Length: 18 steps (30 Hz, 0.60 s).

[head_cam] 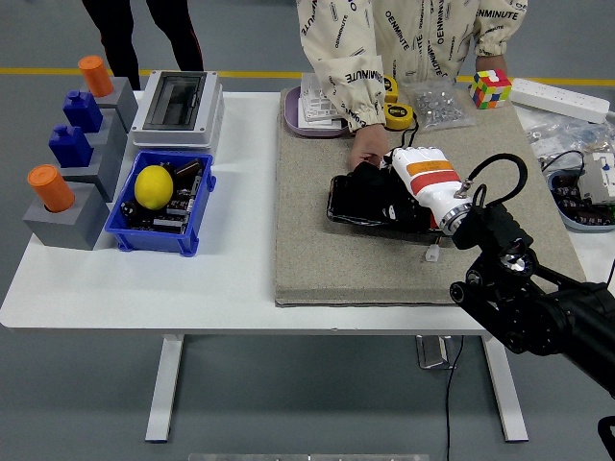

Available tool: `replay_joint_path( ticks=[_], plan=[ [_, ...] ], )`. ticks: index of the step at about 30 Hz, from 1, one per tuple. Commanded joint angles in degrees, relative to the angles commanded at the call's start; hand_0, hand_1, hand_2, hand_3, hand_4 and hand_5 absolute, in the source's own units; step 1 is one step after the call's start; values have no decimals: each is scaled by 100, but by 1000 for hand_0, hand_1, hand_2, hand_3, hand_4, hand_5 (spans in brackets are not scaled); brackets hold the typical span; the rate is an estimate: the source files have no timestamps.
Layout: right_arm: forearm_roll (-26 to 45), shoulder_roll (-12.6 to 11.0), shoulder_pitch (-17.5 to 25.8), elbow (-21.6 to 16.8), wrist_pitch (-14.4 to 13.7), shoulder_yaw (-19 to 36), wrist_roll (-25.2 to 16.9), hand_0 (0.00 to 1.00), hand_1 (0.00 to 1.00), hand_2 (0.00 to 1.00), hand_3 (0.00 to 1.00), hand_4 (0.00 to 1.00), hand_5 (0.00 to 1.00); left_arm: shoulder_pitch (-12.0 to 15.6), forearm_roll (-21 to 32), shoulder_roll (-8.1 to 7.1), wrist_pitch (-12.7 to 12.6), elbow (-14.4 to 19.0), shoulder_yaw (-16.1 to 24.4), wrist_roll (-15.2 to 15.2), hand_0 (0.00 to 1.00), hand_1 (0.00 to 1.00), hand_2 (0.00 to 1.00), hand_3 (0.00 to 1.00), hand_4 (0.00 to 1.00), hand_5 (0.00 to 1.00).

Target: Pick the rag up,wipe the panel,place it on the desk

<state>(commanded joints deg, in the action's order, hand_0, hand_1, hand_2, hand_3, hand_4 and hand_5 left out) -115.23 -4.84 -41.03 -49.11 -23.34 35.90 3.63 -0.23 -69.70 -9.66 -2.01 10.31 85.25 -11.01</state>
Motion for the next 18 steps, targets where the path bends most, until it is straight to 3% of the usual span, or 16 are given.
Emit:
replay_joint_path(
  ticks=[12,18],
  plan=[
    [158,200,-241,-202,20,-800,16,309,366,395,385,975,44,0,9,-5,-2,0,-11,-3,648,697,742,565,598,475],
    [178,242,-274,-224,27,-939,22,309,368,395,385,976,44,5,21,-11,0,0,-37,5,647,696,742,565,598,474]
  ],
)
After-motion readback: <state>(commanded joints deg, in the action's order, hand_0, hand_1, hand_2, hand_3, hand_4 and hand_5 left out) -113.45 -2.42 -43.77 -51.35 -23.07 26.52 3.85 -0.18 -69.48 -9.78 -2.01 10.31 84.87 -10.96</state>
